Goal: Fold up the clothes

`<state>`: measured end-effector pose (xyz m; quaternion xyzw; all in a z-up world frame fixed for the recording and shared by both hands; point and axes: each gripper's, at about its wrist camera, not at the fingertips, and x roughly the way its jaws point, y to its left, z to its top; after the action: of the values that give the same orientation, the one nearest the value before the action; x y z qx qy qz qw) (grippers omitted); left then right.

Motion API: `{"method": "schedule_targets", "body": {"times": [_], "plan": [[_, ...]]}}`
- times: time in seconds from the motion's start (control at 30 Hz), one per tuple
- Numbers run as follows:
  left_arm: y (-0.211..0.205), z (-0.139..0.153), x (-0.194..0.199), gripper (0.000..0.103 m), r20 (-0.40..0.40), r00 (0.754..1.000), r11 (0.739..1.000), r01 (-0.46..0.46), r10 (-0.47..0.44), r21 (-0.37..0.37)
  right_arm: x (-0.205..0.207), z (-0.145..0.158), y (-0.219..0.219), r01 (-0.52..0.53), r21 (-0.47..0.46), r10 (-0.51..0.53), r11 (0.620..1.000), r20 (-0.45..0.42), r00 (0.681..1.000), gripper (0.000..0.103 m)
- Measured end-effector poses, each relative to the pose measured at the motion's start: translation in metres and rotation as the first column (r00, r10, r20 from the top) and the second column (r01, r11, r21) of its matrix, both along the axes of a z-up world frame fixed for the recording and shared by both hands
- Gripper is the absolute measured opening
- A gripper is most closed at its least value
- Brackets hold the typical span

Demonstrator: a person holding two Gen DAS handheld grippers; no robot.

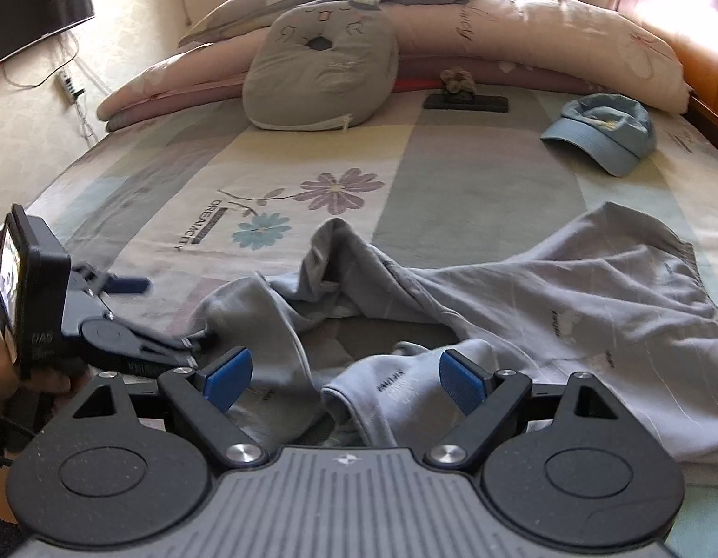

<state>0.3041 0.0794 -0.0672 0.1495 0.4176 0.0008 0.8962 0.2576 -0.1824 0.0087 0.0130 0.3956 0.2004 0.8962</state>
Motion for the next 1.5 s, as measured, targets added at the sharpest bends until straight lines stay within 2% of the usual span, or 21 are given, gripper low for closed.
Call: {"method": "schedule_targets", "body": {"times": [0.1, 0.17, 0.27, 0.33, 0.43, 0.53, 0.67, 0.77, 0.9, 1.03, 1.17, 1.27, 1.37, 1.43, 1.5], "plan": [[0.017, -0.003, 0.019, 0.102, 0.012, 0.998, 0.985, -0.061, 0.060, 0.160, -0.002, 0.000, -0.004, 0.017, -0.002, -0.017, 1.000, 0.000, 1.000, 0.091], [0.026, 0.002, 0.025, 0.101, 0.016, 0.997, 0.978, -0.074, 0.073, 0.194, -0.003, -0.001, -0.007, 0.023, 0.000, -0.023, 1.000, 0.001, 1.000, 0.091], [0.027, 0.020, 0.018, 0.101, 0.021, 0.999, 0.993, -0.030, 0.027, 0.116, -0.005, -0.001, -0.012, 0.029, 0.000, -0.029, 1.000, 0.002, 1.000, 0.091], [0.015, 0.030, 0.006, 0.102, 0.009, 0.999, 0.999, 0.040, -0.040, 0.036, -0.005, -0.003, -0.017, 0.035, 0.005, -0.035, 0.999, -0.001, 0.999, 0.091], [-0.016, 0.039, -0.017, 0.102, -0.011, 0.984, 0.983, 0.178, -0.179, -0.050, -0.004, -0.005, -0.025, 0.044, 0.014, -0.044, 0.999, -0.007, 0.999, 0.091], [-0.055, 0.040, -0.039, 0.102, -0.032, 0.957, 0.957, 0.287, -0.288, -0.043, -0.002, -0.006, -0.033, 0.049, 0.028, -0.049, 0.998, -0.007, 0.999, 0.091], [-0.095, 0.036, -0.058, 0.102, -0.046, 0.927, 0.928, 0.369, -0.372, -0.049, -0.001, -0.007, -0.048, 0.050, 0.056, -0.050, 0.997, -0.001, 0.999, 0.092], [-0.114, 0.022, -0.060, 0.102, -0.092, 0.922, 0.927, 0.372, -0.375, -0.054, 0.000, -0.011, -0.061, 0.056, 0.076, -0.056, 0.996, -0.005, 0.998, 0.092], [-0.125, -0.001, -0.056, 0.103, -0.110, 0.925, 0.929, 0.370, -0.364, 0.035, 0.000, -0.016, -0.078, 0.067, 0.101, -0.066, 0.993, -0.013, 0.998, 0.092], [-0.116, 0.002, -0.045, 0.103, -0.079, 0.956, 0.951, 0.291, -0.284, 0.102, -0.001, -0.020, -0.097, 0.090, 0.122, -0.088, 0.989, -0.018, 0.996, 0.092], [-0.107, 0.006, -0.034, 0.103, -0.046, 0.978, 0.963, 0.208, -0.203, 0.168, -0.003, -0.025, -0.113, 0.110, 0.142, -0.107, 0.984, -0.028, 0.994, 0.092], [-0.104, 0.011, -0.034, 0.102, -0.048, 0.981, 0.971, 0.193, -0.188, 0.142, -0.004, -0.028, -0.120, 0.114, 0.152, -0.110, 0.982, -0.033, 0.993, 0.092], [-0.115, 0.010, -0.052, 0.102, -0.065, 0.955, 0.952, 0.295, -0.290, 0.087, -0.004, -0.031, -0.123, 0.111, 0.161, -0.106, 0.981, -0.038, 0.994, 0.092], [-0.125, 0.005, -0.058, 0.102, -0.069, 0.944, 0.940, 0.329, -0.324, 0.092, -0.003, -0.032, -0.125, 0.106, 0.166, -0.101, 0.980, -0.041, 0.994, 0.092], [-0.131, 0.004, -0.057, 0.102, -0.055, 0.948, 0.944, 0.316, -0.312, 0.094, -0.002, -0.033, -0.126, 0.099, 0.168, -0.093, 0.981, -0.042, 0.995, 0.092]]}}
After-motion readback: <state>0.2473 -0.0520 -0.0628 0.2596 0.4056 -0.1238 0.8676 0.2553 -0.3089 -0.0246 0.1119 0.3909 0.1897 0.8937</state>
